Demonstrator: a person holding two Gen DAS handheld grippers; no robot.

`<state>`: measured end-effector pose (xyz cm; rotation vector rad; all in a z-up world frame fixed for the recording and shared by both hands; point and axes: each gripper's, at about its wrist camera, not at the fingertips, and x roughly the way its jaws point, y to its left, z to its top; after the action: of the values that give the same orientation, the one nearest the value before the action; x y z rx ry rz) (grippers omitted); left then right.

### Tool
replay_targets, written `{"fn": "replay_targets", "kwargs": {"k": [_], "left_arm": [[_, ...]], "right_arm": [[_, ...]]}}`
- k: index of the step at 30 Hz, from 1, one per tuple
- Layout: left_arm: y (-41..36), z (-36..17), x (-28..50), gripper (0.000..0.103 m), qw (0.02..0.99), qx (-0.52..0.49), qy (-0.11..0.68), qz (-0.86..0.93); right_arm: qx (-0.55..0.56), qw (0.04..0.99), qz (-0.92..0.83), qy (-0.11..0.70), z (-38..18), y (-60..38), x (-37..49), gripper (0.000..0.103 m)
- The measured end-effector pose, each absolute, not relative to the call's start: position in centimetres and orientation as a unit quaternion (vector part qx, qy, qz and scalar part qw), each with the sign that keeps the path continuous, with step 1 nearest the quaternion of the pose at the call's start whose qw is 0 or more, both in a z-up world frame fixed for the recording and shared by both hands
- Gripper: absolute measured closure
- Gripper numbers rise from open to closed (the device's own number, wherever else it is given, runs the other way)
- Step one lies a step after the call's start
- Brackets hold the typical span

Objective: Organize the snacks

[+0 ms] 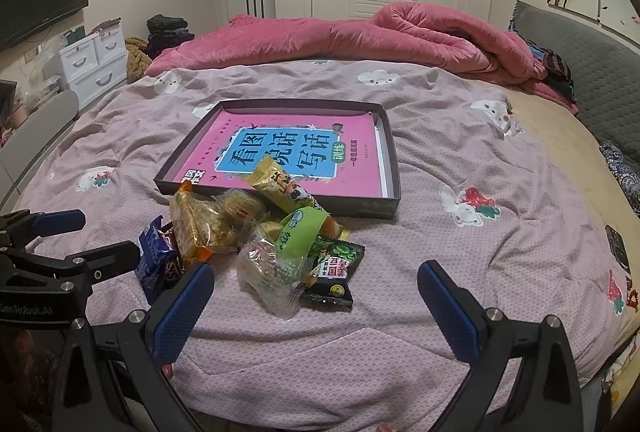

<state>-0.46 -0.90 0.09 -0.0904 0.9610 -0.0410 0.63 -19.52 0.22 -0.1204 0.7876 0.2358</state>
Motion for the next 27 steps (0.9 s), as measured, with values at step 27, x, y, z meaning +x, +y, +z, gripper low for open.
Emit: {"fn": "replay_targets", "kwargs": {"k": [27], "left_arm": [[-0.13, -0.47, -0.36, 0.004, 0.876, -0.054, 0.48, -0.014]], "right_arm": [[-0.062, 0.915, 0.12, 0.38, 0.48, -19.22, 0.44, 0.0]]}}
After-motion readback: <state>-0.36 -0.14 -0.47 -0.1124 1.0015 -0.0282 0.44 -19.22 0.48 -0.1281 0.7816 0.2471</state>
